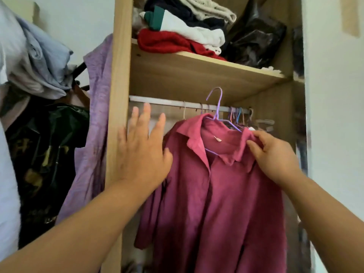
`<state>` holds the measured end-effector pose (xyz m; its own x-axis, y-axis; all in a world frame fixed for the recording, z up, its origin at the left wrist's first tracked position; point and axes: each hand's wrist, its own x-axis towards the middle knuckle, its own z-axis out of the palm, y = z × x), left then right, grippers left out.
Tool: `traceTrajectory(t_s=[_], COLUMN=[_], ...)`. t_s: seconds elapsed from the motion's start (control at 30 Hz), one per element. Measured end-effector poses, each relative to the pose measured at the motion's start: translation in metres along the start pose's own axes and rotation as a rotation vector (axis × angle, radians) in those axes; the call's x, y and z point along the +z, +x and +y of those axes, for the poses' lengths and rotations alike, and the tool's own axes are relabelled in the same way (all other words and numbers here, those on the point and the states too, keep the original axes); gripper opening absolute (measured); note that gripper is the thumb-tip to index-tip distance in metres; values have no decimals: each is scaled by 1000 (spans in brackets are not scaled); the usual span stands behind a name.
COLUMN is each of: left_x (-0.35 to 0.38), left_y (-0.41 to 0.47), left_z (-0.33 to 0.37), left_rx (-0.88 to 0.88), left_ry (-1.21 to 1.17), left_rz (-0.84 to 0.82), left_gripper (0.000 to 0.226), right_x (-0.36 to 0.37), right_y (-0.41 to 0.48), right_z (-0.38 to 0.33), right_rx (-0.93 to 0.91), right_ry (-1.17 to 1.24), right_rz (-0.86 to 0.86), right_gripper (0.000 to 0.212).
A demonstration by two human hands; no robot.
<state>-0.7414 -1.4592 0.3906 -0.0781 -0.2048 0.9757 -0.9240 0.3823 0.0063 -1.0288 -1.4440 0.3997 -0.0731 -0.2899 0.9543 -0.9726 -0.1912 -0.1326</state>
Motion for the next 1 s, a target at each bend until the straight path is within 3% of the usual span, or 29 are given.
traceTrajectory(t_s=[0.1,0.27,0.37,0.5,0.57,0.63,0.87,1.0], left_x=[24,68,83,85,77,60,-18,-82], left_y=[-17,-55,-89,-136,-159,-180,-243,-271], left_z=[24,51,61,68,68,68,78,98], left_rx=[64,40,115,202,301,362,507,647], left_ry=[-234,-518,-626,-810,-903,-1018,-1299,-1371], left_rz=[-258,-595,-679,-866,-890,-888,-851,-724], left_gripper=[70,76,60,30,13,10,15,20], right_x=[-38,-100,-134,-173,-190,-204,-256,-295], right_y=[-39,-109,-155,-215,-247,-276,-363,-408], right_z=[6,-9,-34,-80,-109,-143,-255,-329], right_rx=[20,90,108,303,384,485,975,1183], right_ry=[-110,-236,-316,-449,-522,-598,-702,-729], right_rz=[-102,-263,-321,-364,-359,-374,-389,-343], right_gripper=[27,25,21,19,18,19,9,21])
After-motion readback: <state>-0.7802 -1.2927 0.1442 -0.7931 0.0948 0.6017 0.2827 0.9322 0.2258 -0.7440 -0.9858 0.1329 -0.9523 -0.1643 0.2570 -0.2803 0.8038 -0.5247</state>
